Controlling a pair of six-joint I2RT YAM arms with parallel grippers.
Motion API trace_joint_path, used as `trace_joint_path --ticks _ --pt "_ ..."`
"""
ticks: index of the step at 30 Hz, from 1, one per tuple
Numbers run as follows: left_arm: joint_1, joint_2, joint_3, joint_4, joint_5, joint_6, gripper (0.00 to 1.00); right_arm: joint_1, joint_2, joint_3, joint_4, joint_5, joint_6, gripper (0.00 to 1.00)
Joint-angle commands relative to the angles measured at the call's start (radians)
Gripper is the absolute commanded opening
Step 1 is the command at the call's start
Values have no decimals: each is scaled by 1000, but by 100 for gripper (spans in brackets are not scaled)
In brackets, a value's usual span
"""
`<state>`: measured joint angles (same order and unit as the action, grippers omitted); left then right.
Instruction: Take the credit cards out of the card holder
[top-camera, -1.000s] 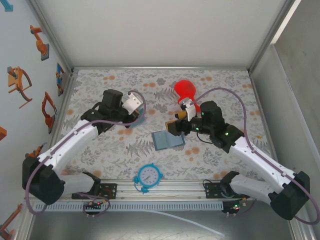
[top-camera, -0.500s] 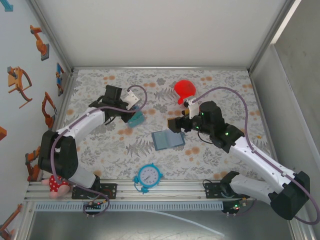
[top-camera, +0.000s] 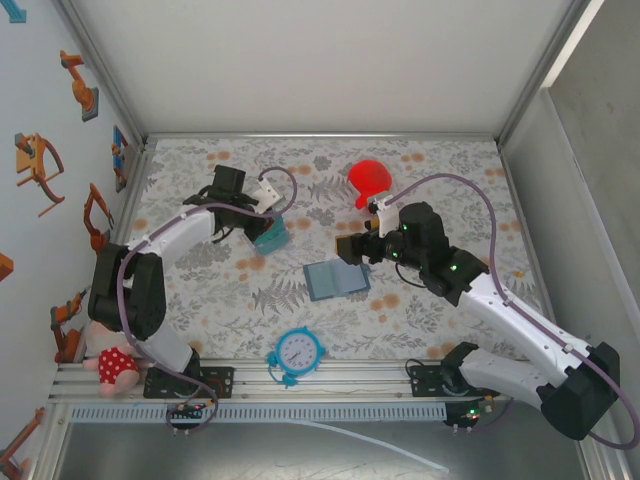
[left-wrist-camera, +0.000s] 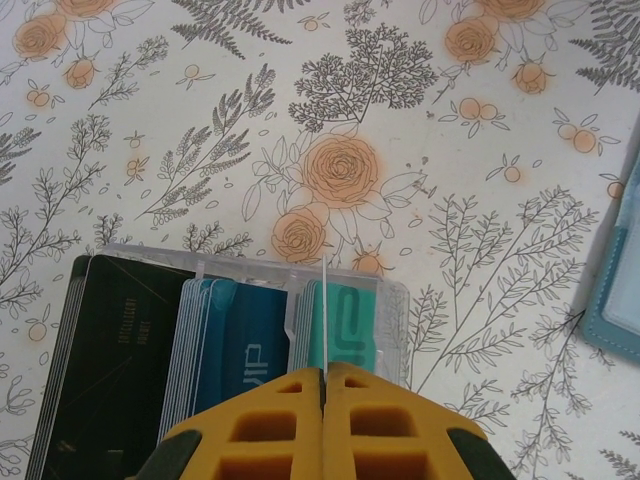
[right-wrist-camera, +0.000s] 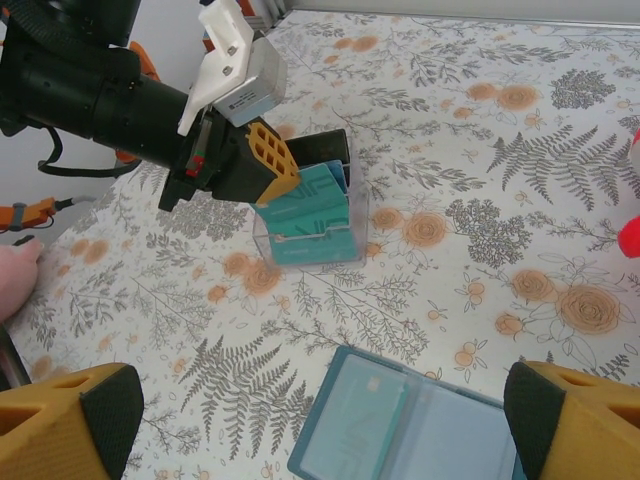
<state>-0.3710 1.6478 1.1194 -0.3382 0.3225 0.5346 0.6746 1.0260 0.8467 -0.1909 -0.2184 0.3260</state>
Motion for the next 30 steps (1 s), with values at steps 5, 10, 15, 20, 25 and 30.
trace_joint_path --ticks 5,10,15,20,25,30 --pt "12 42 52 -60 44 60 0 3 -15 12 -1 25 15 93" --pt "12 52 49 -72 66 68 0 3 -19 5 -1 30 16 93" --pt "12 60 61 -104 50 64 4 3 -17 5 -4 27 17 93" --pt "12 59 75 -141 32 75 4 3 -20 3 -4 25 19 93" --pt "13 51 78 -180 12 91 2 3 -23 -3 -1 24 21 93" --pt "14 41 62 -156 -3 84 9 3 -23 -5 2 21 21 93"
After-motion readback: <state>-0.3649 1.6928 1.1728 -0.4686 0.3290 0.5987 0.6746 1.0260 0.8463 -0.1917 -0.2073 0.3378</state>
